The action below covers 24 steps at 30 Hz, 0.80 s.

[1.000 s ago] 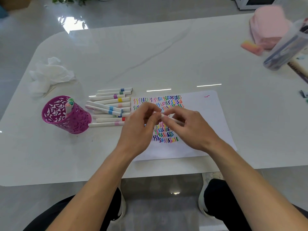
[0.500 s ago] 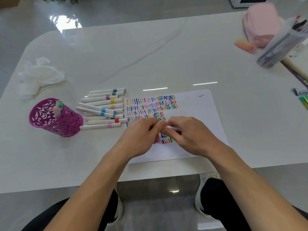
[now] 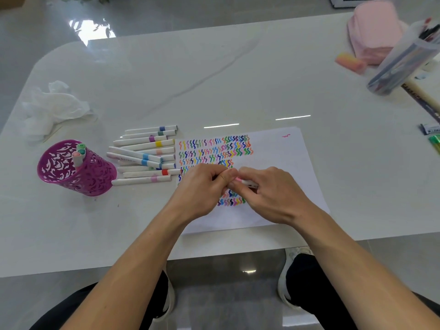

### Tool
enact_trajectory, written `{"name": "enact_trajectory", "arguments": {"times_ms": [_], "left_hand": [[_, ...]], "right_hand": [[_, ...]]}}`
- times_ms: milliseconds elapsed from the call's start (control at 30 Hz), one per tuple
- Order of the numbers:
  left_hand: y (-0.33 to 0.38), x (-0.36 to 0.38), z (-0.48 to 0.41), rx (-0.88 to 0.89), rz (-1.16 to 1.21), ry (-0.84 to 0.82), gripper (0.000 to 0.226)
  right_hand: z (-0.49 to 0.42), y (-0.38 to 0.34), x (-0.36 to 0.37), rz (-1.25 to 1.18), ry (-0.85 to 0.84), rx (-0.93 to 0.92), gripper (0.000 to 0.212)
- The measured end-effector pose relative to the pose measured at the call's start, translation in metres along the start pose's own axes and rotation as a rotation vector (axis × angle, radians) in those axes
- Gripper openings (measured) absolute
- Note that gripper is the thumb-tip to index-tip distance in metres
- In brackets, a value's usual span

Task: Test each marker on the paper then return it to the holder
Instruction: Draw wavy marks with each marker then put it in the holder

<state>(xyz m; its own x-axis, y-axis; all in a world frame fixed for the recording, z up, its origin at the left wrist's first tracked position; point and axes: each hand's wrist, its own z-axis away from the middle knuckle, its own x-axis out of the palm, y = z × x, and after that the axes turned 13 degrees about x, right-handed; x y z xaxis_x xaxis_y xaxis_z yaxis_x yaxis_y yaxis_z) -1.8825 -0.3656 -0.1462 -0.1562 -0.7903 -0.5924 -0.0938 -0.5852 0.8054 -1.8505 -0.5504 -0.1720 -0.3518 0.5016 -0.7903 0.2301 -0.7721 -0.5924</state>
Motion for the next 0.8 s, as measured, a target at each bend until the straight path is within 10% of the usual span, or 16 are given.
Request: {"name": "enact_trajectory", "arguments": {"times_ms": [333,500,800], "left_hand": [[-0.003,-0.001,0.000,-0.021,-0.056,0.090,0.039],[-0.004,0.003,0.001,-0.060,-0.143,0.196,0.040],[-0.014,0.002,0.005,-0.112,-0.264,0.201,0.013]], "right_hand": [[-0.003,-0.005,0.006,-0.030,0.029,0.071,0.055],[-0.009,-0.004,0.006,-0.110,-0.043,0.147,0.025],[-0.022,-0.004,-0.003,-0.826,-0.002,0.275,0.025]]}}
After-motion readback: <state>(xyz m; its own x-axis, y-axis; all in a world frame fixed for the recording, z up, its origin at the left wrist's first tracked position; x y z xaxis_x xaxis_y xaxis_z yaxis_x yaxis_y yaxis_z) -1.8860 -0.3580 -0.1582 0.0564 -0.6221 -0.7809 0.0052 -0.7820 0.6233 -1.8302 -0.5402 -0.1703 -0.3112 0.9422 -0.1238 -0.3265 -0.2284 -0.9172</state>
